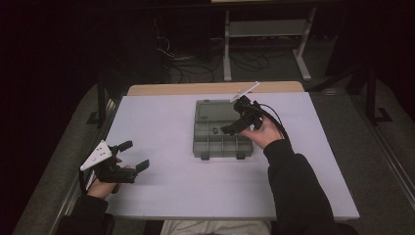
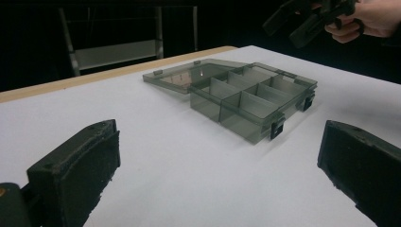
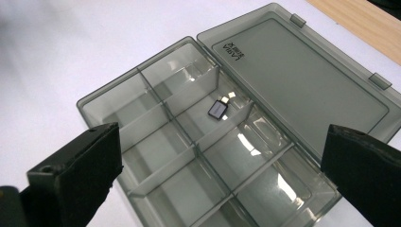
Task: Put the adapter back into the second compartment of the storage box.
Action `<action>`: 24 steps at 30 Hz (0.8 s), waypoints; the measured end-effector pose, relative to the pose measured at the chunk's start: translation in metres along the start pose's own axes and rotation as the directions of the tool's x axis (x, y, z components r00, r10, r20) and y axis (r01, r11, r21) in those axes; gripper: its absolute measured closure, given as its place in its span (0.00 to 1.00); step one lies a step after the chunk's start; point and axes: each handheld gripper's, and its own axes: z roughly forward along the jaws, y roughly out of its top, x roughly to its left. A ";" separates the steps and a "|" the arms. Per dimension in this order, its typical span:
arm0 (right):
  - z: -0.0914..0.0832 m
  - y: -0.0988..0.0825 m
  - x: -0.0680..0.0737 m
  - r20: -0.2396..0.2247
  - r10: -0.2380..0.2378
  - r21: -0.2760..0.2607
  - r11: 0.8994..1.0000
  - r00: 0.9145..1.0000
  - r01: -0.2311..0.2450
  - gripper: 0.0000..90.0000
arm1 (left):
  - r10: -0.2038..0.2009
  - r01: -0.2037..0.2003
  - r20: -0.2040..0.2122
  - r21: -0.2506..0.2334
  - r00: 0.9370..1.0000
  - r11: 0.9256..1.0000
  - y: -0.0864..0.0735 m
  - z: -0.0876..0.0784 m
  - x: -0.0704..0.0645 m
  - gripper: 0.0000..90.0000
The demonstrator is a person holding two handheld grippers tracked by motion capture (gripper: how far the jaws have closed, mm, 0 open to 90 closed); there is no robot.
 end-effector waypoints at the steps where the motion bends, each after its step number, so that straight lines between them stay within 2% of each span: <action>1: -0.002 -0.001 0.000 0.002 -0.003 -0.001 1.000 1.000 0.003 0.00 | 0.000 0.000 0.000 0.000 1.000 1.000 0.000 0.000 0.000 0.00; 11: -0.022 -0.013 -0.001 0.011 -0.002 -0.063 0.998 1.000 0.003 0.00 | -0.002 0.002 -0.003 0.000 1.000 1.000 0.000 0.000 0.000 0.00; 24: -0.040 -0.034 -0.002 0.019 0.013 -0.098 0.995 1.000 -0.011 0.00 | 0.000 0.000 -0.004 0.003 1.000 1.000 0.000 0.000 0.000 0.00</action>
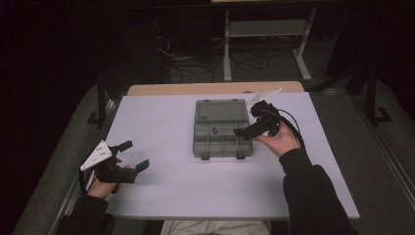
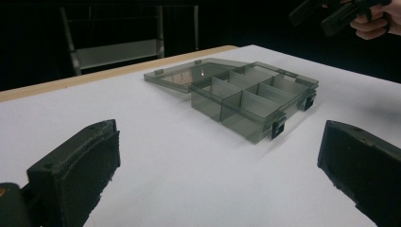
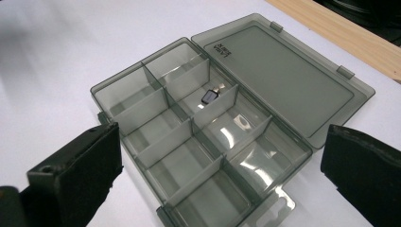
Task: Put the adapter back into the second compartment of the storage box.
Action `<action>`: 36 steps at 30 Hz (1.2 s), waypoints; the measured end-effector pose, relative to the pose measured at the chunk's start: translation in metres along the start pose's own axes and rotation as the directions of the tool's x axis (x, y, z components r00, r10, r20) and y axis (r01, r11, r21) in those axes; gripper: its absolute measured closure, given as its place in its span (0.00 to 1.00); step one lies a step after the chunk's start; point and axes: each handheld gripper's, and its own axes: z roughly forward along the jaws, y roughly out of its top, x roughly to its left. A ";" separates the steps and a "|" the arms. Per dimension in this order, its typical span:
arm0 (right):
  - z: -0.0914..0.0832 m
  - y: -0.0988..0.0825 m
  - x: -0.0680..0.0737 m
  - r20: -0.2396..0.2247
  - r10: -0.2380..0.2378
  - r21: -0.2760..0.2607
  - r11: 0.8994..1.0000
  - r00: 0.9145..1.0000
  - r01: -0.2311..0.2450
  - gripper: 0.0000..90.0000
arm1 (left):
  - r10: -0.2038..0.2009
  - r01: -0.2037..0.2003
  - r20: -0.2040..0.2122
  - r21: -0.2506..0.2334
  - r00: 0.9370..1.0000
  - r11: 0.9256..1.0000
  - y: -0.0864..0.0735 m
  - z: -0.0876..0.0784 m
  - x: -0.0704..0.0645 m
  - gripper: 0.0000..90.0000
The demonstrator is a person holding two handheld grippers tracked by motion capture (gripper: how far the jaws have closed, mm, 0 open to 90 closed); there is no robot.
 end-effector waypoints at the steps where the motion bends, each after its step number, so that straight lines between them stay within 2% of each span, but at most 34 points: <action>1: 0.000 0.000 0.000 0.000 0.000 0.000 1.000 1.000 0.000 0.00 | 0.000 0.000 0.000 0.000 1.000 1.000 0.000 0.000 0.000 0.00; 7: -0.009 -0.013 -0.003 -0.009 0.031 -0.028 0.999 0.999 -0.031 0.00 | -0.001 0.001 -0.003 0.000 1.000 1.000 0.000 0.000 0.000 0.00; 16: -0.017 -0.030 -0.007 0.009 0.056 -0.038 0.998 0.998 -0.055 0.00 | 0.000 0.000 -0.004 0.001 1.000 1.000 0.000 0.000 0.000 0.00; 18: -0.018 -0.033 -0.006 0.024 0.053 -0.047 0.998 0.998 -0.052 0.00 | 0.000 0.000 -0.004 0.001 1.000 1.000 0.000 0.000 0.000 0.00; 36: -0.033 -0.059 -0.004 0.026 0.076 -0.093 0.993 0.997 -0.073 0.00 | 0.001 -0.001 -0.007 0.002 1.000 1.000 0.000 0.000 0.000 0.00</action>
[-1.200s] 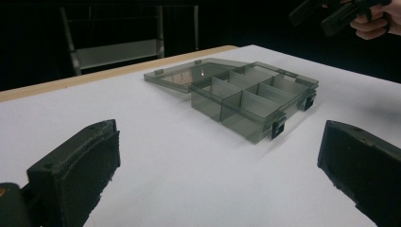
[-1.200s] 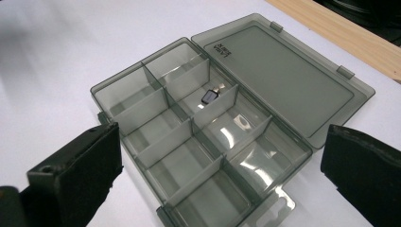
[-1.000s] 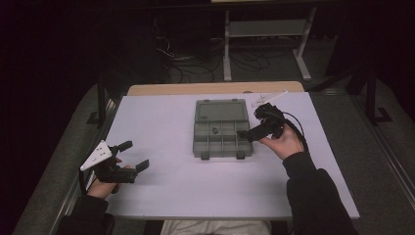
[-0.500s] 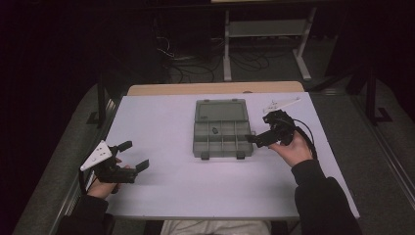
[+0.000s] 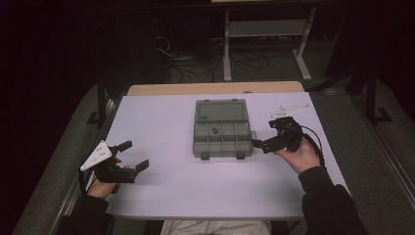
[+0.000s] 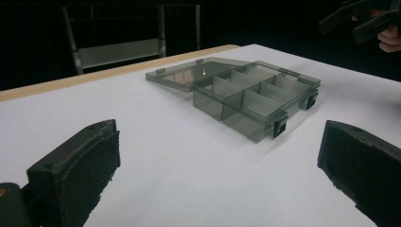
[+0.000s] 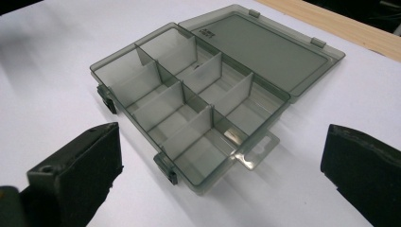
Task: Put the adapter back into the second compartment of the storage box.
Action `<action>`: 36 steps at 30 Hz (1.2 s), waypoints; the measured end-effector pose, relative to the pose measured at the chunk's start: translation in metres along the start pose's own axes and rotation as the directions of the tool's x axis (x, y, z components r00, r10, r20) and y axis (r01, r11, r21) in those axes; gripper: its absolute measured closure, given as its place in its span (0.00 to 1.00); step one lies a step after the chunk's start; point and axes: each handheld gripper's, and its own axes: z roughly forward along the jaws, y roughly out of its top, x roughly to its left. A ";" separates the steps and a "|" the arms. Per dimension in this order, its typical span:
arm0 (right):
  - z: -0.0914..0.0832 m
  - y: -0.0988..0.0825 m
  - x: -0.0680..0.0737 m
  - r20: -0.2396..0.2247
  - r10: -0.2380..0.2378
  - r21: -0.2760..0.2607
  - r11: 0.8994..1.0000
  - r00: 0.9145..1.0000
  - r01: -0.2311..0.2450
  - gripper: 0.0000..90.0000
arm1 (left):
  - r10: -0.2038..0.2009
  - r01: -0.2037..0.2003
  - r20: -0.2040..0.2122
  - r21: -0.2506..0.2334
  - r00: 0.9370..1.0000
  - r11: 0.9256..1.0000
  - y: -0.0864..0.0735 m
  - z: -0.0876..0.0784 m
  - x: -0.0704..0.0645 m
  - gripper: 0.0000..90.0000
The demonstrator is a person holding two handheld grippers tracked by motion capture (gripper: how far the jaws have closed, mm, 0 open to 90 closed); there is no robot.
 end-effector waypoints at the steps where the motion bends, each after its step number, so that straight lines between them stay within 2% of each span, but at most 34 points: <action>1: -0.001 -0.002 0.000 0.003 0.000 -0.002 1.000 1.000 0.000 0.00 | 0.000 0.000 0.000 0.000 1.000 1.000 0.000 0.000 0.000 0.00; 11: -0.008 -0.018 -0.001 0.009 0.017 -0.018 1.000 1.000 -0.017 0.00 | -0.001 0.001 -0.001 0.000 1.000 1.000 0.000 0.000 0.000 0.00; 17: -0.016 -0.030 -0.001 -0.001 0.042 -0.056 0.998 0.999 -0.042 0.00 | 0.001 -0.001 -0.002 0.001 1.000 1.000 0.000 0.000 0.000 0.00; 27: -0.026 -0.054 -0.002 0.021 0.067 -0.123 0.990 0.998 -0.064 0.00 | 0.001 -0.001 -0.003 0.001 1.000 1.000 0.000 -0.001 0.000 0.00; 33: -0.033 -0.067 -0.004 0.023 0.087 -0.167 0.983 0.996 -0.082 0.00 | 0.000 0.000 -0.002 0.000 1.000 1.000 0.000 -0.001 0.000 0.00; 36: -0.034 -0.073 -0.005 0.027 0.089 -0.169 0.982 0.996 -0.083 0.00 | 0.000 0.000 -0.002 0.000 1.000 1.000 0.000 -0.001 0.000 0.00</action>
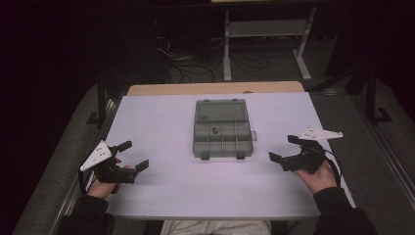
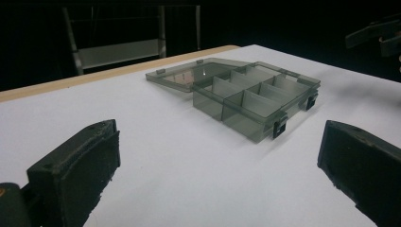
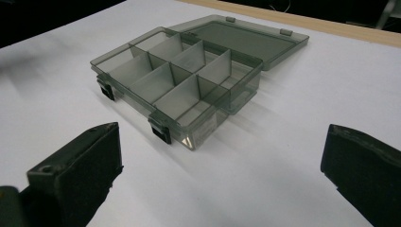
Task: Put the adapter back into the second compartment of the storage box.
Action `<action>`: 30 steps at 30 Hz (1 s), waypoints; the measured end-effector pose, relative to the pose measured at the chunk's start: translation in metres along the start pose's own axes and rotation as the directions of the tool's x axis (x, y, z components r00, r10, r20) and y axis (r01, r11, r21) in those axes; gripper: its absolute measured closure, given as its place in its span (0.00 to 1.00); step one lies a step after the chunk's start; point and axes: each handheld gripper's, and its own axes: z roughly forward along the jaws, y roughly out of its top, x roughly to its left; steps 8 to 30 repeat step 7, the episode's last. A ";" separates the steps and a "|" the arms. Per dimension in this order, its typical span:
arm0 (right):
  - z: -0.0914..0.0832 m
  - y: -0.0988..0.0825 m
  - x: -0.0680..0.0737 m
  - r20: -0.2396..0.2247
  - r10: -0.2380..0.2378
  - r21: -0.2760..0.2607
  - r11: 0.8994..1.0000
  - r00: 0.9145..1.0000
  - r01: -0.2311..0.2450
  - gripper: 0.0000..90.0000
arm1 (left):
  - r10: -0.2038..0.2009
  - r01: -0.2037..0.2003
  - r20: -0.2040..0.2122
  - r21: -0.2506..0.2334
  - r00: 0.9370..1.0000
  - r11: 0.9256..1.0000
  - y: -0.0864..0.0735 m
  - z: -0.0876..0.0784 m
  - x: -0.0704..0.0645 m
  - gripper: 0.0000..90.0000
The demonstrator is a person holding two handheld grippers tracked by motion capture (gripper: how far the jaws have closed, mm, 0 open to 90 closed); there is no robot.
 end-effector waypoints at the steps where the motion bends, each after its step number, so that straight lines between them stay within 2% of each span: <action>1: -0.001 -0.003 0.000 0.000 0.000 0.002 1.000 1.000 0.000 0.00 | -0.002 0.002 0.000 -0.001 1.000 1.000 0.000 0.000 0.000 0.00; 6: -0.006 -0.008 0.001 0.003 -0.003 -0.006 1.000 1.000 0.003 0.00 | -0.001 0.001 -0.003 0.000 1.000 1.000 0.000 0.000 0.000 0.00; 7: -0.008 -0.011 0.001 0.008 -0.006 -0.021 1.000 1.000 0.006 0.00 | -0.001 0.001 -0.003 0.000 1.000 1.000 0.000 0.000 0.000 0.00; 30: -0.008 -0.011 0.001 0.008 -0.006 -0.021 1.000 1.000 0.006 0.00 | -0.001 0.001 -0.003 0.000 1.000 1.000 0.000 0.000 0.000 0.00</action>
